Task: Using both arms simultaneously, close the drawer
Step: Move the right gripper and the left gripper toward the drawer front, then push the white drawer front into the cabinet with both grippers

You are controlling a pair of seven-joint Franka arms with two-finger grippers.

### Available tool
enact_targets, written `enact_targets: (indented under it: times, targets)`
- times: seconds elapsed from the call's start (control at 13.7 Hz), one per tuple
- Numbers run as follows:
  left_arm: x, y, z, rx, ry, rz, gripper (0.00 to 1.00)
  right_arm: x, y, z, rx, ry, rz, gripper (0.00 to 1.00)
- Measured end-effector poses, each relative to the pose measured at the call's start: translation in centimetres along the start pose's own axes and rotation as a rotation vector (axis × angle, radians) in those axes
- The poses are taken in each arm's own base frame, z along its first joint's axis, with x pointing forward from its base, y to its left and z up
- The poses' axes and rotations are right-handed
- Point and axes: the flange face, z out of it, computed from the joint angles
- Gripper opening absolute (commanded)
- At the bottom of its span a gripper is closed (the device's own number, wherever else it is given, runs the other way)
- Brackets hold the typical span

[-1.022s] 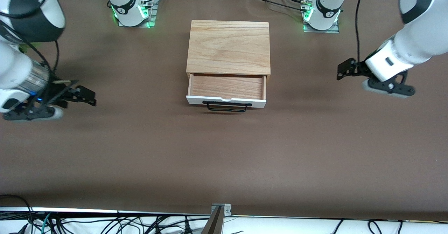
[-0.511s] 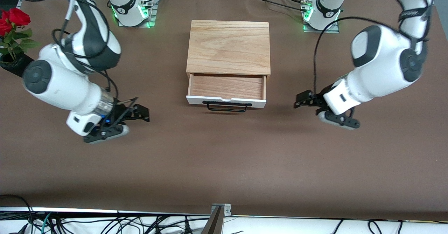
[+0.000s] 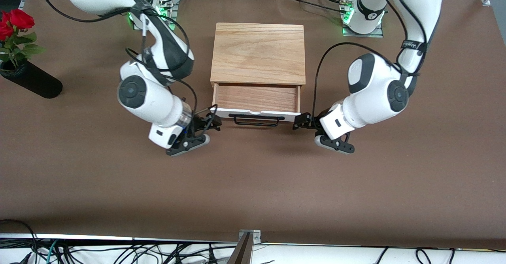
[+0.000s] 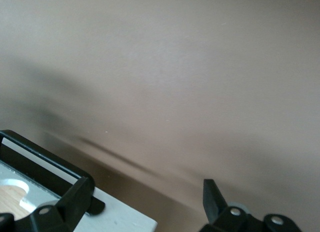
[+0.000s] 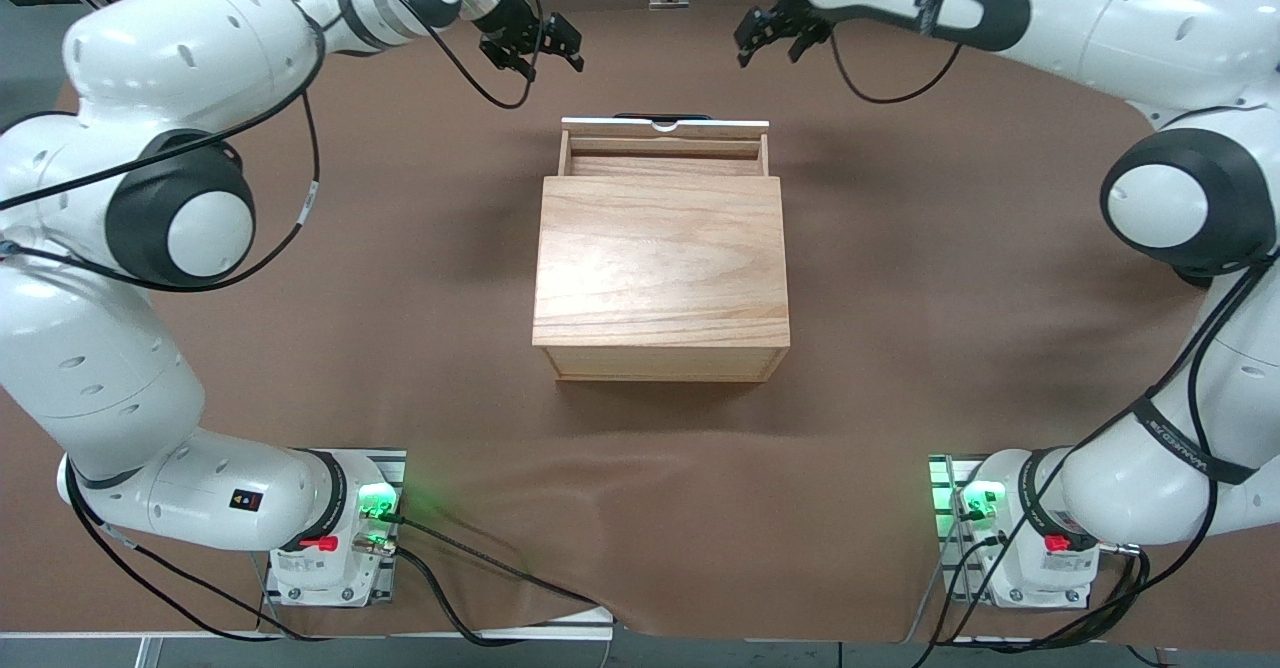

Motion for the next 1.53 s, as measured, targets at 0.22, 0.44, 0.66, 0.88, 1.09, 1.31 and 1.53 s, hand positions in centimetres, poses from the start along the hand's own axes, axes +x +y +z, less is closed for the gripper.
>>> enact_targets:
  times: [0.22,0.44,0.66,0.88,1.09,1.31,1.53]
  targets:
    - [-0.6,2.4,4.3,0.0,0.02,0.028,1.0,-0.1,-1.8,3.3,0.02,0.004,0.007,1.0]
    - [-1.0,2.5,5.8,0.003,-0.003,0.026,1.0,-0.5,-2.9,4.7,0.049,-0.015,0.018,1.0]
    - [-1.3,2.6,6.1,0.003,-0.027,-0.011,1.0,-1.1,-4.7,5.8,0.092,-0.042,0.027,1.0]
    - [-2.3,3.9,7.0,0.005,-0.079,-0.048,1.0,-1.7,-5.7,6.9,0.097,-0.069,0.017,1.0]
    - [-3.2,5.0,7.8,0.009,-0.126,-0.058,1.0,-2.2,-6.2,7.3,0.091,-0.101,0.011,1.0]
    - [-3.5,5.0,7.9,0.012,-0.156,-0.069,1.0,-2.4,-6.1,7.4,0.087,-0.134,0.016,1.0]
    - [-3.8,5.0,8.0,0.015,-0.19,-0.073,1.0,-2.8,-6.1,7.5,0.082,-0.169,0.017,1.0]
